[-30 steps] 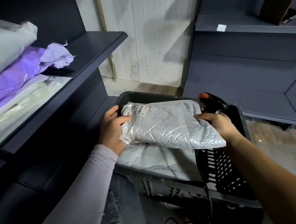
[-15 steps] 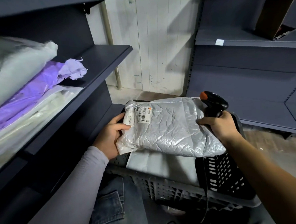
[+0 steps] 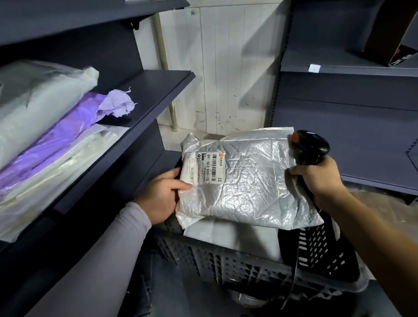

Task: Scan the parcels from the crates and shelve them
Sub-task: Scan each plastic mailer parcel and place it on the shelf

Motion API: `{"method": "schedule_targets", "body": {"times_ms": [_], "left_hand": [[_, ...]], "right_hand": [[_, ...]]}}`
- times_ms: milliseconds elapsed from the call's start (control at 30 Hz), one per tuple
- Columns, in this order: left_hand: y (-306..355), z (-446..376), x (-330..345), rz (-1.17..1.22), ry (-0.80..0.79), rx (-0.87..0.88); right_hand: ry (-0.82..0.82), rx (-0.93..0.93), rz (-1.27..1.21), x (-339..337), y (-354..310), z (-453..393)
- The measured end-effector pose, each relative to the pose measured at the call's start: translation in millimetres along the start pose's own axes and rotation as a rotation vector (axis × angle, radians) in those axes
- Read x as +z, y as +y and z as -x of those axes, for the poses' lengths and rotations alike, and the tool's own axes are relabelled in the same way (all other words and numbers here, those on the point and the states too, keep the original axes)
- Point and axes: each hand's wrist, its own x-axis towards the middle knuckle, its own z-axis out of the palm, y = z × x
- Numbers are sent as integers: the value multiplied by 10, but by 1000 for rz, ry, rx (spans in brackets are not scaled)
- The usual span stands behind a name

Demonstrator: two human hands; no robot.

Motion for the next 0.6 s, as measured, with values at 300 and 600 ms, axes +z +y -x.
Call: {"method": "schedule_targets", "body": {"times_ms": [300, 600], "left_hand": [[-38, -53, -139, -320, -60, -230], [-288, -252, -293, -139, -143, -294]], "right_hand": [[100, -81, 168, 54, 97, -161], [103, -178, 270, 303, 83, -220]]}}
